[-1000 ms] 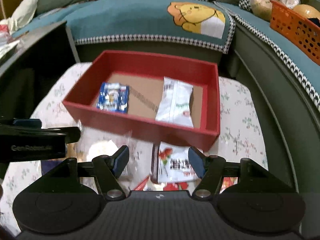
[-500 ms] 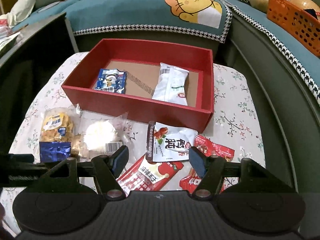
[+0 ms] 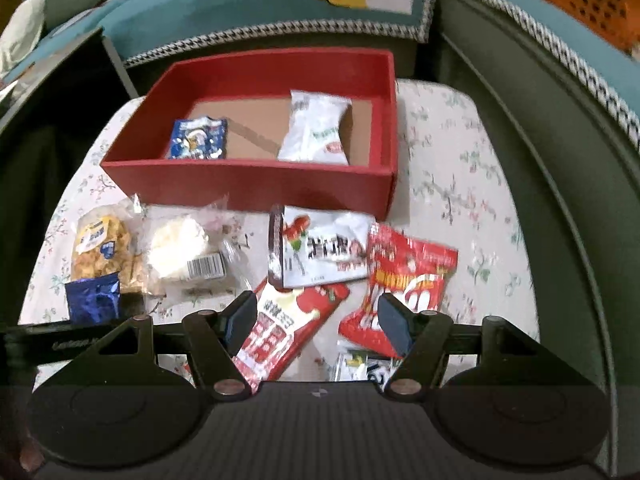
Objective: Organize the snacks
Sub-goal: 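Grasp the dark blue foil bag with the left tool while the right tool moves to the red spicy-strip pack, then grasp the red spicy-strip pack with the right tool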
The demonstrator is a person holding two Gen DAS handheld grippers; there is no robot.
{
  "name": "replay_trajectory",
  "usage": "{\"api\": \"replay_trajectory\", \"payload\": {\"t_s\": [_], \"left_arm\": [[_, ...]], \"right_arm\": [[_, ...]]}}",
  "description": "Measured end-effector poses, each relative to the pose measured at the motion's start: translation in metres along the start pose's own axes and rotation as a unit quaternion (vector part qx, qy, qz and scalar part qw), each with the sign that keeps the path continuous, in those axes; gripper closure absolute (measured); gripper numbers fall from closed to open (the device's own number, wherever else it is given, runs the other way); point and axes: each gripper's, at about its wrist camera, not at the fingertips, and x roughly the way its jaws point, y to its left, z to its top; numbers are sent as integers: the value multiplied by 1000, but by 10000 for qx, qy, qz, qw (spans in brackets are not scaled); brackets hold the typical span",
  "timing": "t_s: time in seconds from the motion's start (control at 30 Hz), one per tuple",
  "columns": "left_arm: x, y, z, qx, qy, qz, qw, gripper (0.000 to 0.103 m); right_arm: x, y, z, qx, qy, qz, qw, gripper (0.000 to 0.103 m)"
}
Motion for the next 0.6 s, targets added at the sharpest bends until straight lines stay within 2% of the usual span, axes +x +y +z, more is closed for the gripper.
{"api": "replay_trajectory", "payload": {"t_s": [0.2,0.33,0.43,0.53,0.6], "left_arm": [[-17,-8,-1,266,-130,-154,9994,31],[-25,-6,-1,334,-184,-237,9990,31],[-25,-3,0,324,-177,-221,9991,31],[-20,-2,-1,335,-89,-179,9992,31],[-18,-2,-2,376,-33,-161,9992,31]], "right_arm": [[22,5,-17,704,538,391,9953,33],[37,19,-17,946,656,401,9925,33],[49,25,-14,1292,733,593,9871,31],[56,37,-10,1177,570,295,9910,31],[63,41,-13,1059,617,119,9924,32]]}}
